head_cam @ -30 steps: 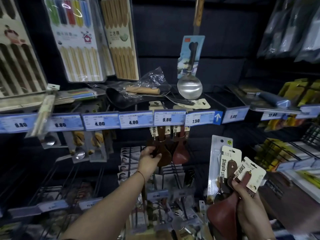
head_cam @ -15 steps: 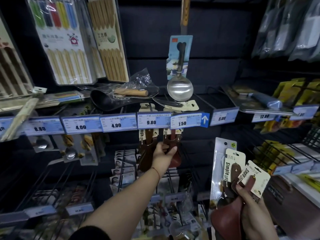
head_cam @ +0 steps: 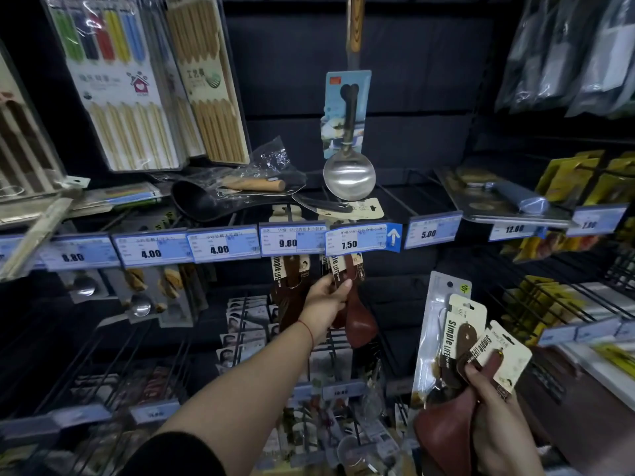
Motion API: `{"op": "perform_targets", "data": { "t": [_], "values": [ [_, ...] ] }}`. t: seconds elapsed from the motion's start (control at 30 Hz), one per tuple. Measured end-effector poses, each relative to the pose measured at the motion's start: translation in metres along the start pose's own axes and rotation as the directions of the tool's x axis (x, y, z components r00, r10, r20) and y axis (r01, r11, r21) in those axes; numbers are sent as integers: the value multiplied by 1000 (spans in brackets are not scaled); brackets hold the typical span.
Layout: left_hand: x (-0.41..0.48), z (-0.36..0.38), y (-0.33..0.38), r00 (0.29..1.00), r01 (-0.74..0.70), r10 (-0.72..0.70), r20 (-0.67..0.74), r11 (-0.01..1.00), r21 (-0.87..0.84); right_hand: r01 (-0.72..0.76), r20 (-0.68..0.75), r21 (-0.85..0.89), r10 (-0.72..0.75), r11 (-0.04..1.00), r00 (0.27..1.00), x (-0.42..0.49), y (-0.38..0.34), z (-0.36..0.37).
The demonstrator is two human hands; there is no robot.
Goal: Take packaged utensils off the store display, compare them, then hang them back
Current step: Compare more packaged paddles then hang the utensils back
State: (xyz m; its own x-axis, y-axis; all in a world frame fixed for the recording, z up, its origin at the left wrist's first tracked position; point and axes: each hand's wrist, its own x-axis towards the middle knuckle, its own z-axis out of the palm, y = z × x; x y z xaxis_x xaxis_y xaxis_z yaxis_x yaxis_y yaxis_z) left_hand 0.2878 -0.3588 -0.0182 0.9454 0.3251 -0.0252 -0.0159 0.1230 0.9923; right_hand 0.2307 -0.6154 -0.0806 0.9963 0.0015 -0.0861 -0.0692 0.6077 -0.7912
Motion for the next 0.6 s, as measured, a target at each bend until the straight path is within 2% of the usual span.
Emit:
{"op": "perform_targets", "data": {
  "t": [0.13,0.4,0.6],
  "values": [
    [-5,-2,5,999,4,-5,32,999,49,-13,-85,-26,10,1000,996,-2,-2,5],
    [-17,-14,7,991,-85,67,117,984,154,-40,-38,-54,38,998,999,5,-2,21],
    [-31,-19,6,988,-88,60,143,976,197,-61,-28,-83,59,995,998,8,3,30]
  ]
}}
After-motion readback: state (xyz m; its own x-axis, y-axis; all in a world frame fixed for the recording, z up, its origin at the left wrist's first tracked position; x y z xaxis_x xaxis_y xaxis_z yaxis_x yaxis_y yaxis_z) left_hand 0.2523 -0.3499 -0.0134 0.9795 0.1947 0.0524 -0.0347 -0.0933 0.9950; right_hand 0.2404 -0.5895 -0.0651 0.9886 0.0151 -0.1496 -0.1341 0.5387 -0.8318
